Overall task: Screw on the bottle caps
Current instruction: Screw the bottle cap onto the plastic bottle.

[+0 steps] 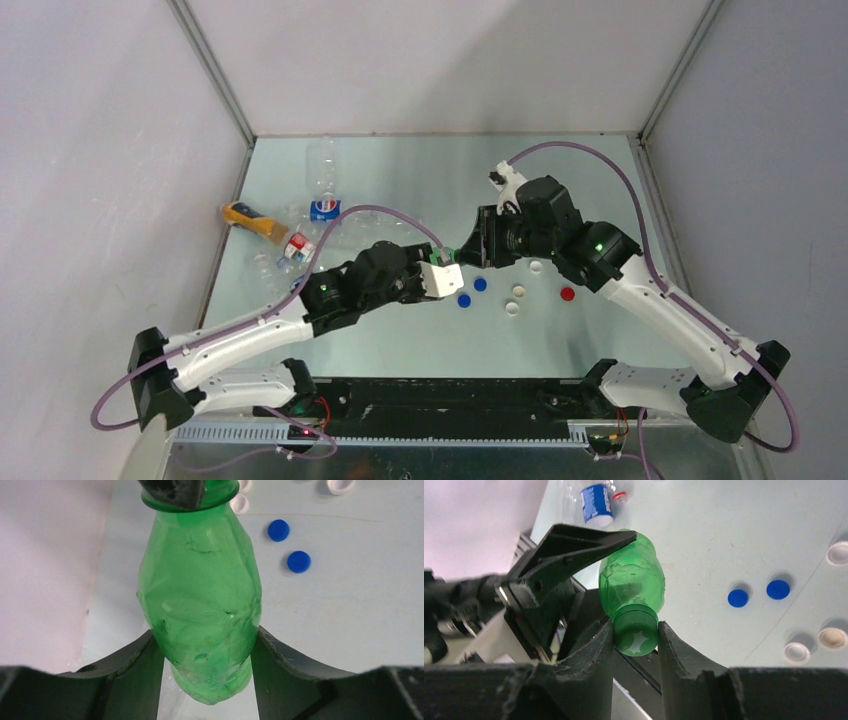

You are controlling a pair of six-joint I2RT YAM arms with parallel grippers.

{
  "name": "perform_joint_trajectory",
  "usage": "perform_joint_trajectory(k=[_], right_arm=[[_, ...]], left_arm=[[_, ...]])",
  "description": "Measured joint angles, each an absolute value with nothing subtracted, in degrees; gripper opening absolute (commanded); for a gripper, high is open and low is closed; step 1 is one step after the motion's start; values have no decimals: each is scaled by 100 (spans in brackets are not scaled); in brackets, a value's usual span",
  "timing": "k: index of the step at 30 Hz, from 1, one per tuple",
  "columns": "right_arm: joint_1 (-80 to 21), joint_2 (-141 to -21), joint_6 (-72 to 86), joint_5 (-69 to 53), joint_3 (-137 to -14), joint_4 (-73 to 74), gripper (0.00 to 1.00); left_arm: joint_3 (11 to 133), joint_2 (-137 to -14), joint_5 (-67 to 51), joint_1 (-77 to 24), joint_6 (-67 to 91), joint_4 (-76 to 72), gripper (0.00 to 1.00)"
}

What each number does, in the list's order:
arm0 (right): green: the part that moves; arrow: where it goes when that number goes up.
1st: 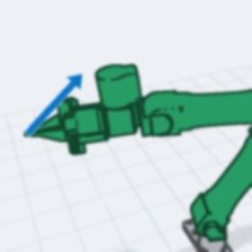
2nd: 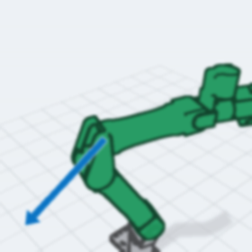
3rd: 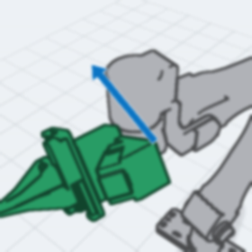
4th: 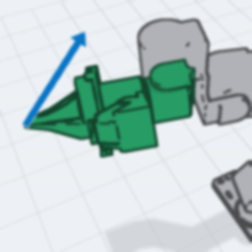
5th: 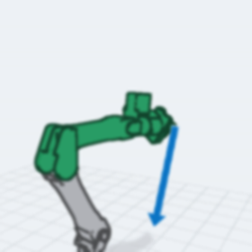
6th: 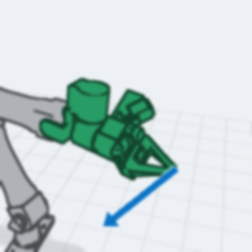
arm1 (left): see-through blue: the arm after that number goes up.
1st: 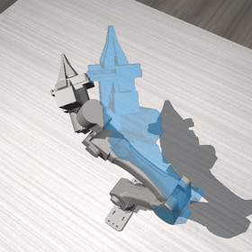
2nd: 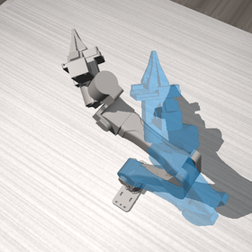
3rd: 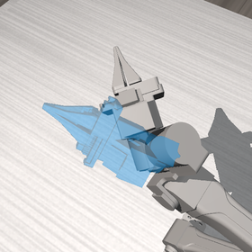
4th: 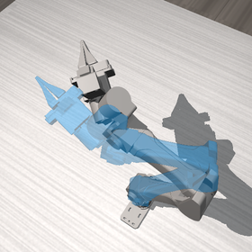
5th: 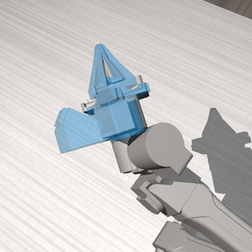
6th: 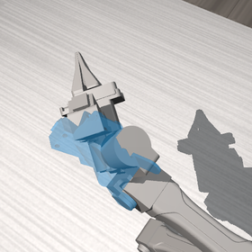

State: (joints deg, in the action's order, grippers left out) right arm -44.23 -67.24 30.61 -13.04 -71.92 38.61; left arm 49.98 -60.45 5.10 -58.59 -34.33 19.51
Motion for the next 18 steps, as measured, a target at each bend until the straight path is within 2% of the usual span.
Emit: perform_joint_trajectory(k=[2,4,6,7,11,18], right_arm=[[-4359,-6713,3465,-1188,-7192,3839,0],[-4327,-6698,3479,-1133,-7192,3802,5],[-4307,-6678,3186,-1131,-7179,3736,14],[-4296,-6650,2980,-1142,-7168,3701,22],[-4224,-6451,1758,-1411,-7153,3555,42],[-4206,-5784,-1151,-2379,-7146,3760,56]], left_arm=[[4998,-6128,845,-5957,-3450,1782,0],[5004,-6198,945,-5975,-3448,1699,1],[5063,-6267,854,-5909,-3444,1717,1],[5109,-6298,755,-5848,-3441,1750,2],[5369,-6366,-191,-5461,-3441,1911,8],[5712,-6447,-1970,-5046,-3514,2777,13]])
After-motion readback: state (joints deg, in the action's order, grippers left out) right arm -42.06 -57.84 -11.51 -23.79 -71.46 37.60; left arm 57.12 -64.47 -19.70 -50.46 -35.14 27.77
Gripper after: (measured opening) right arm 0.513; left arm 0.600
